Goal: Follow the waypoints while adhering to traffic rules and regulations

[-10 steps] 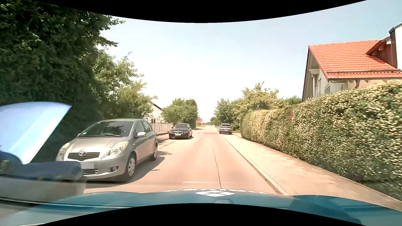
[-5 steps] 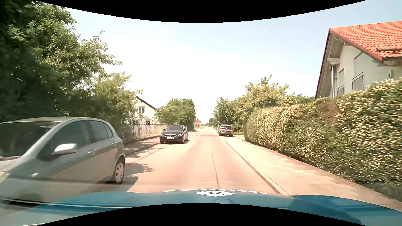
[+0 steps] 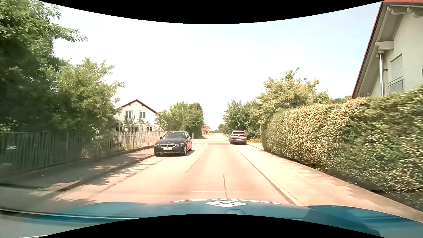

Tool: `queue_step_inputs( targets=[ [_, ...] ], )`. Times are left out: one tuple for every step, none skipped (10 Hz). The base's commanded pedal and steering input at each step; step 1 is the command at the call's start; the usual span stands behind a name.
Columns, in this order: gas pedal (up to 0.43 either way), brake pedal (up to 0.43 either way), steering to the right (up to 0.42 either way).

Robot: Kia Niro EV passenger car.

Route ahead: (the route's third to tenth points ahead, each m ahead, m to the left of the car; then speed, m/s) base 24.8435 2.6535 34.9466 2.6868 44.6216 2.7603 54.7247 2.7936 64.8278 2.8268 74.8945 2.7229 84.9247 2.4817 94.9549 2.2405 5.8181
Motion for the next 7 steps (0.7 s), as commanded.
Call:
queue_step_inputs(
  targets=[
    [0.157, 0.0, 0.011],
    [0.157, 0.0, 0.011],
    [0.157, 0.0, 0.01],
    [0.157, 0.0, 0.009],
    [0.157, 0.0, 0.008],
    [0.157, 0.0, 0.007],
    [0.157, 0.0, 0.006]
  ],
)
